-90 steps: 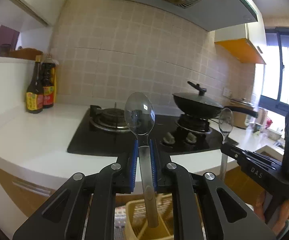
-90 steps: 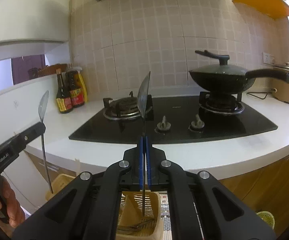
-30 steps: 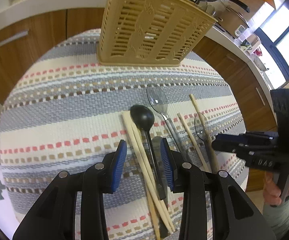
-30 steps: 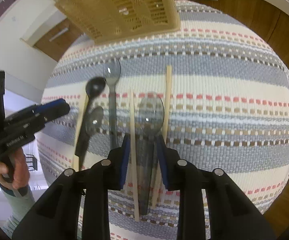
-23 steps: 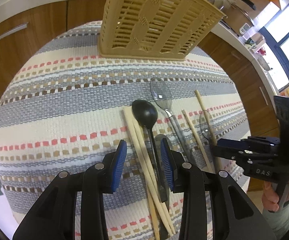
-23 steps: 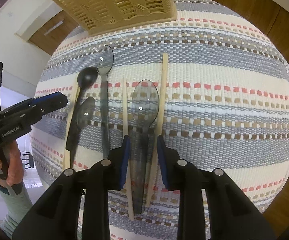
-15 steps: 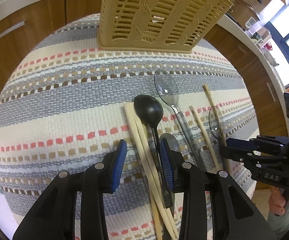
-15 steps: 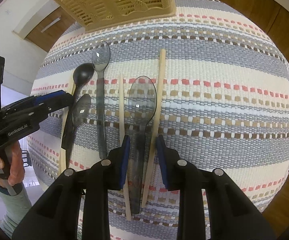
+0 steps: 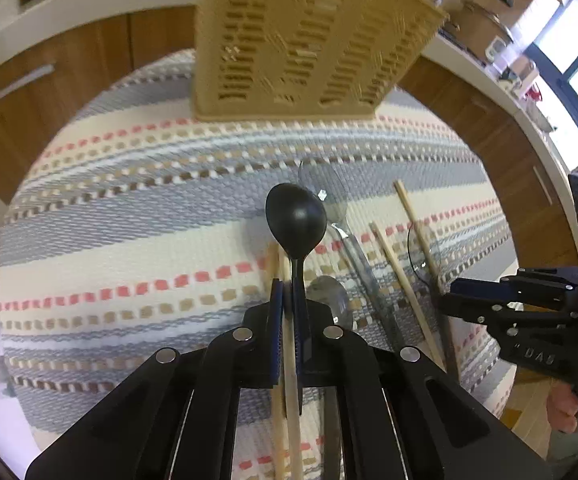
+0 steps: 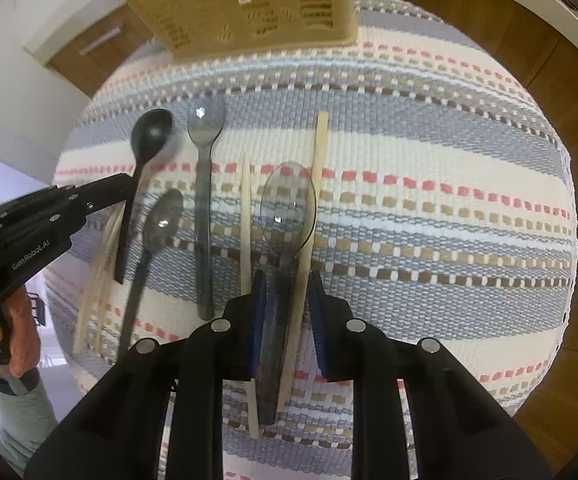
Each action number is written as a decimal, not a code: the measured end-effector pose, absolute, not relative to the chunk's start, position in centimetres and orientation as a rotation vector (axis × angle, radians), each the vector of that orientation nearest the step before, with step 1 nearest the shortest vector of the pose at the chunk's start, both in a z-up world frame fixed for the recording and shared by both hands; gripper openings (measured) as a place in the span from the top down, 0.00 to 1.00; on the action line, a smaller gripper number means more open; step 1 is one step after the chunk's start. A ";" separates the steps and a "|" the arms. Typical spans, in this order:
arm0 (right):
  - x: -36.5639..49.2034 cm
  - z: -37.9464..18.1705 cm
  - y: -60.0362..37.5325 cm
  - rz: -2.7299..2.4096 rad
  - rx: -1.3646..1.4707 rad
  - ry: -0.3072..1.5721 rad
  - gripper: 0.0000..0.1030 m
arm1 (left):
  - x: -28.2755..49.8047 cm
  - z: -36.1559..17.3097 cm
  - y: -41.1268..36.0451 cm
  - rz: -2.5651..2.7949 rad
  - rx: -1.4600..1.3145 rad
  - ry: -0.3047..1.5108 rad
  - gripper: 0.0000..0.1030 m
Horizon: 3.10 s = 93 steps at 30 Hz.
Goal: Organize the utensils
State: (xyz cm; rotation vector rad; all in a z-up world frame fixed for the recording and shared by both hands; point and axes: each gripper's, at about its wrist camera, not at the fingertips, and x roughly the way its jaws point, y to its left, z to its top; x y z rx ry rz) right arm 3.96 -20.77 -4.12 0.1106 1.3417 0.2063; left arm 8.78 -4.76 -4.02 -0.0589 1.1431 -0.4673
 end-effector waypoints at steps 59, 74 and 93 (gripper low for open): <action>4.3 -4.8 -20.3 0.271 0.104 1.345 0.91 | 8.9 -5.1 3.3 -0.434 -0.054 1.212 0.92; 4.0 -2.8 -20.1 0.332 0.091 1.246 0.91 | 9.4 -4.0 -2.1 -0.376 0.175 1.124 0.96; 8.2 14.9 -23.5 0.306 0.113 0.553 0.91 | 11.9 14.2 -2.6 -0.487 -0.216 0.401 0.96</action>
